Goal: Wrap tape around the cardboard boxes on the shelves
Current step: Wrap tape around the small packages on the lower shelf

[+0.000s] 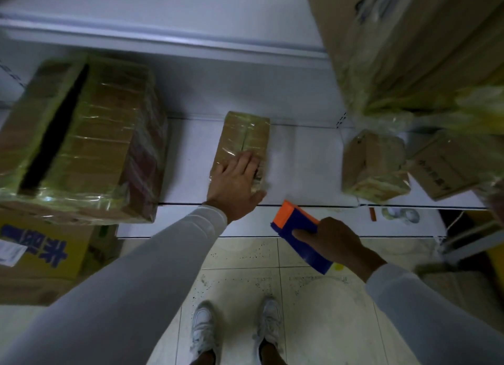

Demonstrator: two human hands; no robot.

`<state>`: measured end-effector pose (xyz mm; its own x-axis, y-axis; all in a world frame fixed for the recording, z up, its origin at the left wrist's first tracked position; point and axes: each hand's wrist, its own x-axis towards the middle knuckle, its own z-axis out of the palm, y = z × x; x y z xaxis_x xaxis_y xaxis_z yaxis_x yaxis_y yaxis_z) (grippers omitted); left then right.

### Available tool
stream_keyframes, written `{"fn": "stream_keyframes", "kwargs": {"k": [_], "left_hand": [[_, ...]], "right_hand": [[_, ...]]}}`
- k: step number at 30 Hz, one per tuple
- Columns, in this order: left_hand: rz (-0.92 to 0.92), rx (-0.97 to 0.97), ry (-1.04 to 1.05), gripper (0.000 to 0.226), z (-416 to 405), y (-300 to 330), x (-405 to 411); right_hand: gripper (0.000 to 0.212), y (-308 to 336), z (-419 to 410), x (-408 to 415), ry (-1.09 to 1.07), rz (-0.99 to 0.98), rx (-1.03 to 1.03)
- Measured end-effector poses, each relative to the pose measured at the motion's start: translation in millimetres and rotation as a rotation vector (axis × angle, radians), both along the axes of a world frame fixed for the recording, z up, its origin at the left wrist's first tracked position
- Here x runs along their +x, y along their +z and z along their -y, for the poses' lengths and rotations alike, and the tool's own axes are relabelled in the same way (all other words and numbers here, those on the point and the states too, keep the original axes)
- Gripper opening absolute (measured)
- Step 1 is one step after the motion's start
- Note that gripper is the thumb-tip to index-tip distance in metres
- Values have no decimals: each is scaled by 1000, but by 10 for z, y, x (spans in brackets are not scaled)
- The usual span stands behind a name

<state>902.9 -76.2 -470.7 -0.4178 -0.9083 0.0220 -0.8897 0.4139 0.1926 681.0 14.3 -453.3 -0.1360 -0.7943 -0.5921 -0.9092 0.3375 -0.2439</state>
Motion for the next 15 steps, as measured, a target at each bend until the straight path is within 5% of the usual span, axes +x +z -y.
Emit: {"fn": "stream_keyframes", "kwargs": {"k": [15], "left_hand": [[29, -59, 177, 73, -2, -88, -204]], "right_hand": [[44, 217, 122, -170, 44, 178, -86]]}}
